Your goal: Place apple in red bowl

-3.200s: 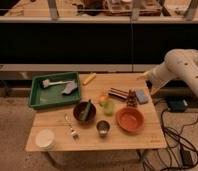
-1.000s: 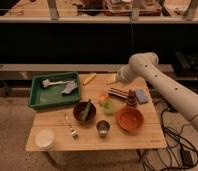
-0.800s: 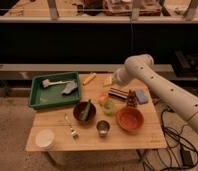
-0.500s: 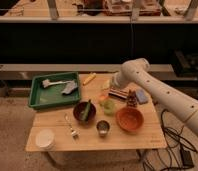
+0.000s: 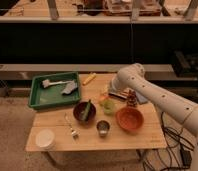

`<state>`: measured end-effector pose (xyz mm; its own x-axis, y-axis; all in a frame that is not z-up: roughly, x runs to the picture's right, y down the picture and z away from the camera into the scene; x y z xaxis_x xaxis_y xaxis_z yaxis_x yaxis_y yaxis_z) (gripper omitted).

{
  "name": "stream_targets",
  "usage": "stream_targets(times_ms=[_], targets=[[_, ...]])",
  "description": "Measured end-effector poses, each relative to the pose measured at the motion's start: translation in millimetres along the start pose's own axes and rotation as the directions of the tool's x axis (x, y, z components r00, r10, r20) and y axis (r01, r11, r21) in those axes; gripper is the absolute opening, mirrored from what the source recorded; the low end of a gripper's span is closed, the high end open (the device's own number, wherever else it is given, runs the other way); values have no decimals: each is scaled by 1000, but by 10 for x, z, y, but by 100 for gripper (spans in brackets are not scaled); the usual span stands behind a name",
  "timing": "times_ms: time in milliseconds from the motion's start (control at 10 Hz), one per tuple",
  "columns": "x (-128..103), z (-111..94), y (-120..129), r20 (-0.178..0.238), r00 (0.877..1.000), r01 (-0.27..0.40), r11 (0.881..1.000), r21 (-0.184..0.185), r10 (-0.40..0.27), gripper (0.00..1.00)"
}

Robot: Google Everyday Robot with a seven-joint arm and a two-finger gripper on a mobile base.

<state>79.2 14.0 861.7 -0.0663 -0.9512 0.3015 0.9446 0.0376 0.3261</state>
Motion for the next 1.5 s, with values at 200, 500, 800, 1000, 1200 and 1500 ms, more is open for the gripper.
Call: stream_targets(times_ms=[200, 500, 800, 1000, 1200, 1500], targets=[[14, 77, -1, -6, 1000, 20, 1000, -12, -20, 65], [9, 260, -19, -4, 998, 57, 998, -36, -57, 65], [-10, 413, -12, 10, 998, 68, 997, -45, -67, 65], [-40, 506, -4, 23, 997, 75, 996, -45, -74, 65], [-97, 604, -3, 37, 996, 82, 996, -43, -81, 65], [-81, 690, 24, 41, 995, 91, 995, -47, -89, 65]])
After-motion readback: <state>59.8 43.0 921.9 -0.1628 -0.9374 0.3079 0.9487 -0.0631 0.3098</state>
